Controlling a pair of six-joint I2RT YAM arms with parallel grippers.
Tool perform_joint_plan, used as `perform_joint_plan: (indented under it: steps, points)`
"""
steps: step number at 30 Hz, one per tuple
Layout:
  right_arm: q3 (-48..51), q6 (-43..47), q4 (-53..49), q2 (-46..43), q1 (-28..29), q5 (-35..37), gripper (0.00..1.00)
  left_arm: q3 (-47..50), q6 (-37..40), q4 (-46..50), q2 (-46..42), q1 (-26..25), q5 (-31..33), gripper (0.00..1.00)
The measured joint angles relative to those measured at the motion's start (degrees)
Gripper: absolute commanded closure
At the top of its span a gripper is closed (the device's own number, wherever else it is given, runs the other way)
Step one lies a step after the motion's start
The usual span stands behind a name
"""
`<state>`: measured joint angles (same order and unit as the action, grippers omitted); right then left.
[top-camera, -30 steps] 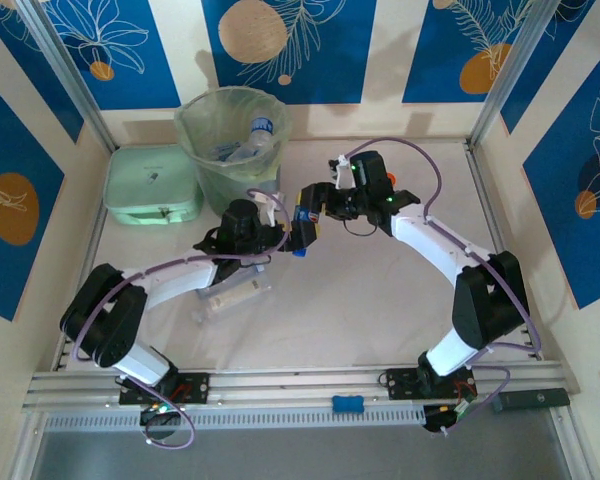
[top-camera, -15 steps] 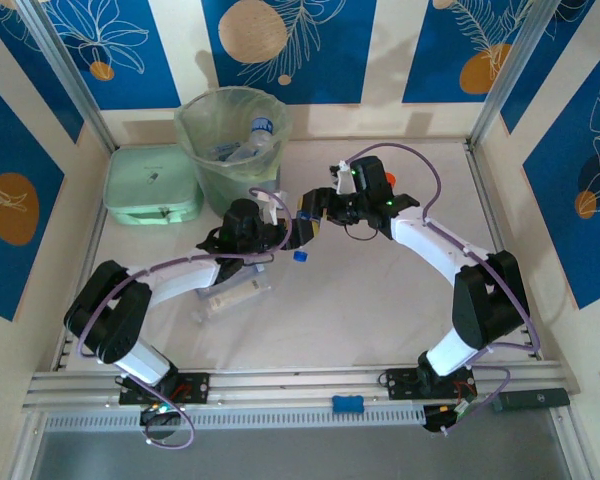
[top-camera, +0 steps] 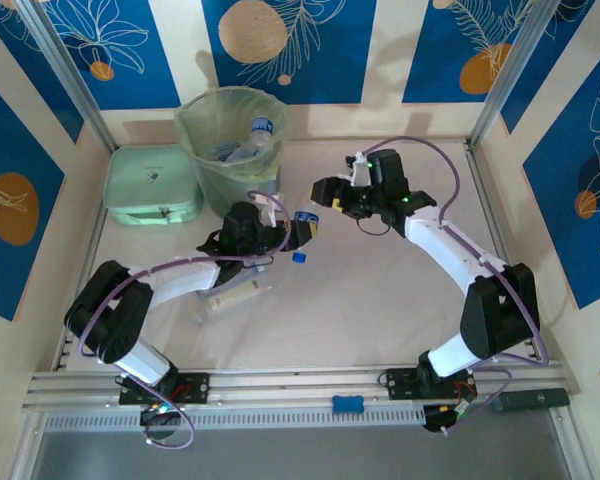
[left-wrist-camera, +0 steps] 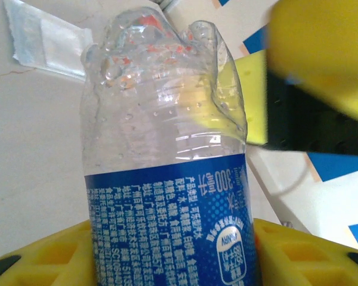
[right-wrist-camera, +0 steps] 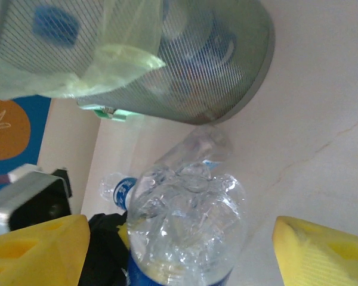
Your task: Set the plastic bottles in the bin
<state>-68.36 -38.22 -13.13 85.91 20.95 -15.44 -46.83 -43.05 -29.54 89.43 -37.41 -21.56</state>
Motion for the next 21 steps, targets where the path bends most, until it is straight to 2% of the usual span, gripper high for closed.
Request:
perform_joint_plan:
  steps: [10, 21]
  points:
    - [5.4, -1.9, 0.9, -3.2, -2.3, 2.3, 0.17, -1.7, 0.6, 3.4, -3.0, 1.3, 1.6, 0.56]
    - [8.3, -2.1, 1.1, -4.9, -4.2, 3.4, 0.16, -27.5, 12.5, 22.6, -3.1, 8.2, -0.8, 0.56]
